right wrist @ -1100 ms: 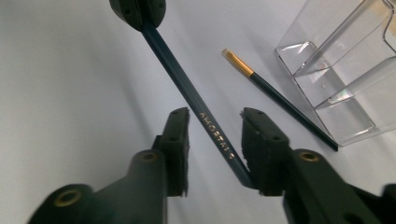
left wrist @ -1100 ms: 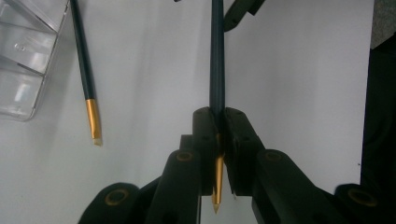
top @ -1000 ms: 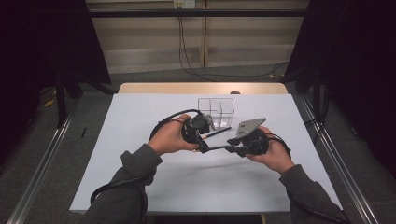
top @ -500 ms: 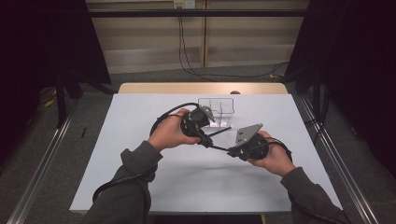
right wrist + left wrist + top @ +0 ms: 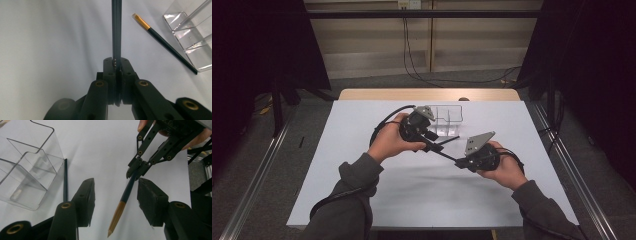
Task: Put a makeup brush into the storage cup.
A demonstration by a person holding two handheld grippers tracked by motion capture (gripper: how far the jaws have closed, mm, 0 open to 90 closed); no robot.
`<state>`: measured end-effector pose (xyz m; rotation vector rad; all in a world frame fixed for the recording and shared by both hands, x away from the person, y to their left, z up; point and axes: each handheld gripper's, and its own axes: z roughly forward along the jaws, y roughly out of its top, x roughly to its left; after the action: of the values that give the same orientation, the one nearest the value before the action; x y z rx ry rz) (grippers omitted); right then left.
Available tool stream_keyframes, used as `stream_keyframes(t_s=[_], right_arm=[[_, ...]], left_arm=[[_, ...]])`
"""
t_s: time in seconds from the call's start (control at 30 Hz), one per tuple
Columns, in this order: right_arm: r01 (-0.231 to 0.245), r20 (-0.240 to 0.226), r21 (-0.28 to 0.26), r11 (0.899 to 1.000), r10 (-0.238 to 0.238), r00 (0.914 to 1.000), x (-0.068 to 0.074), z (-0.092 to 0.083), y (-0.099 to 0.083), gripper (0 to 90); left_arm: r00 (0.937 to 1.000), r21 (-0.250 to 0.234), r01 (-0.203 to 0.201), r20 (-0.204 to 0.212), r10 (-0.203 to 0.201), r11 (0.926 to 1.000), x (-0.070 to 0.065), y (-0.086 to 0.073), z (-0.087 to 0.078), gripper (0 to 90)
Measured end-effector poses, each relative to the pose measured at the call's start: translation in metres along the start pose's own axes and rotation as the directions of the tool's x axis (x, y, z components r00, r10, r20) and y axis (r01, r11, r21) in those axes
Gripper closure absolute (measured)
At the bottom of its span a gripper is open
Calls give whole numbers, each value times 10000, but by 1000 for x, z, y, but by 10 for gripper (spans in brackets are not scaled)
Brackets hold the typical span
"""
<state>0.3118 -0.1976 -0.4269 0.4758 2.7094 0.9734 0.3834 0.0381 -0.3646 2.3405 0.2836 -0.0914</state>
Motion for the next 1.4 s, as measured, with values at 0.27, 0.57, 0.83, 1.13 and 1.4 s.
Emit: stream_keyframes(t_s=[0.27, 0.57, 0.83, 1.13, 1.4], right_arm=[[-429, -6, -253, 9988, 429, 9991, -3, 0, -4, 859], [-847, 62, -708, 9939, 853, 9963, -3, -1, -6, 859], [-1348, 80, -1106, 9847, 1365, 9906, -3, -2, -7, 859], [-1917, 45, -1715, 9664, 1953, 9807, -4, -2, -9, 859], [-2218, -165, -2046, 9534, 2232, 9746, -3, 1, -8, 859]], left_arm=[[9997, -474, 192, -159, -199, 9987, 2, -6, -2, 360], [9953, -830, 950, -134, -964, 9920, 7, -12, -2, 290], [9941, -1155, 1014, -273, -1052, 9881, 7, -14, -3, 232], [9930, -1745, 1107, -203, -1159, 9784, 7, -20, 0, 203], [9887, -2326, 1411, -174, -1491, 9623, 7, -26, 1, 164]])
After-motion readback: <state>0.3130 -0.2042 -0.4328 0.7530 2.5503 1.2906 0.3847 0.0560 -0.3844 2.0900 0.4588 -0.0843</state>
